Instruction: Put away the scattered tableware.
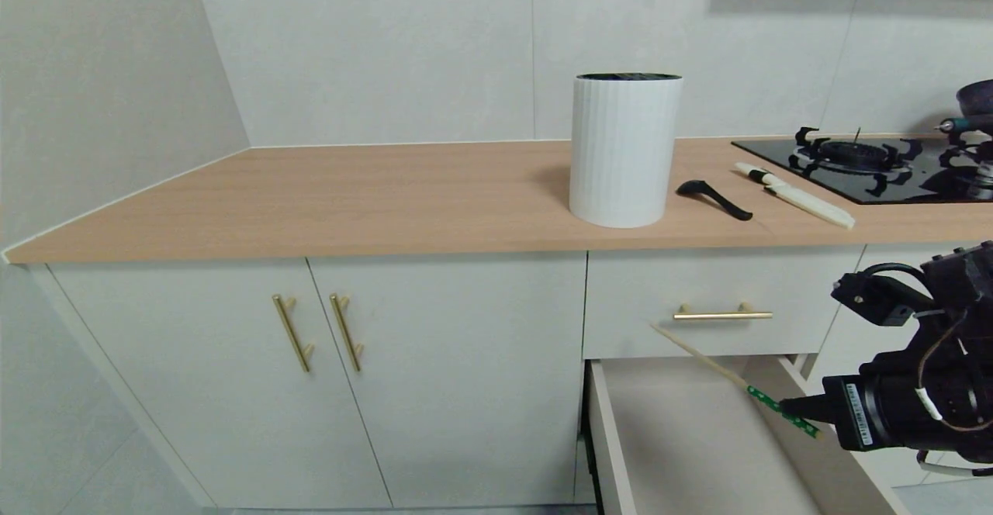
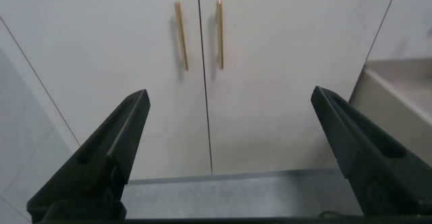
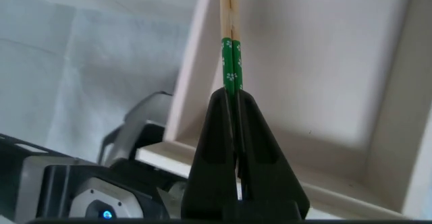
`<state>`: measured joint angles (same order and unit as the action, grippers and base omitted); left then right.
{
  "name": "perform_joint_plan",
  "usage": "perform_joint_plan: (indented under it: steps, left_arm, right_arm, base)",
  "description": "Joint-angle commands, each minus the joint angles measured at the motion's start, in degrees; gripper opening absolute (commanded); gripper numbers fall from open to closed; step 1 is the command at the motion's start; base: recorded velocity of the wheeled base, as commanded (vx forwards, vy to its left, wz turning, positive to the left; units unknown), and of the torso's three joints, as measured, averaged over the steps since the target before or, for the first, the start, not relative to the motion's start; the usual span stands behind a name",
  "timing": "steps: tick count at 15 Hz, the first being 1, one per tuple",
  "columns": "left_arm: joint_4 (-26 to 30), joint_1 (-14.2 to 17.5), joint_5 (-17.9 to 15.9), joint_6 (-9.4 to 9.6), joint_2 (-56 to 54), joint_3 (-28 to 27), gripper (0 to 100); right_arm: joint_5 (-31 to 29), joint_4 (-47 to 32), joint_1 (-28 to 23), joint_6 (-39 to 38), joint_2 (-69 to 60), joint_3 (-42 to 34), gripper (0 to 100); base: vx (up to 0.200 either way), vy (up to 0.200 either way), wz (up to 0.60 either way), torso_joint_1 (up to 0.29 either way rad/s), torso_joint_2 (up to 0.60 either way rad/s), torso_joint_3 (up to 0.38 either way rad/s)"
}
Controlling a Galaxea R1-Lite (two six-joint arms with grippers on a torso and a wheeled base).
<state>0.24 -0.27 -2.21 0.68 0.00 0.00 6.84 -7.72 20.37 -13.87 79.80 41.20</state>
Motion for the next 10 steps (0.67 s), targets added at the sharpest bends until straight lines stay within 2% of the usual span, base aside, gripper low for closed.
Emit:
perform_joint_plan:
  steps: [1,6,10]
  left_arm:
    - [0.02,0.0,0.01,0.02,0.0,0.0,100]
    - [0.02,0.0,0.01,0.02,0.0,0.0,100]
    - [0.02,0.0,0.01,0.02,0.0,0.0,100]
  right_arm:
    - [0.02,-0.02,0.02,-0.01,3.08,-0.07,0]
    - [-0.16,0.07,0.02,0.07,7.12,0.02,0]
    - [-0.16,1.04,0.02,-0.01,8.09,0.02,0]
  base:
    - [0.0,0.0,0.0,-0.163,0.46,0.305]
    - [0.0,0.0,0.0,-0.124,0.43,0.293]
    - [0.0,0.0,0.0,-0.024,0.09,0.059]
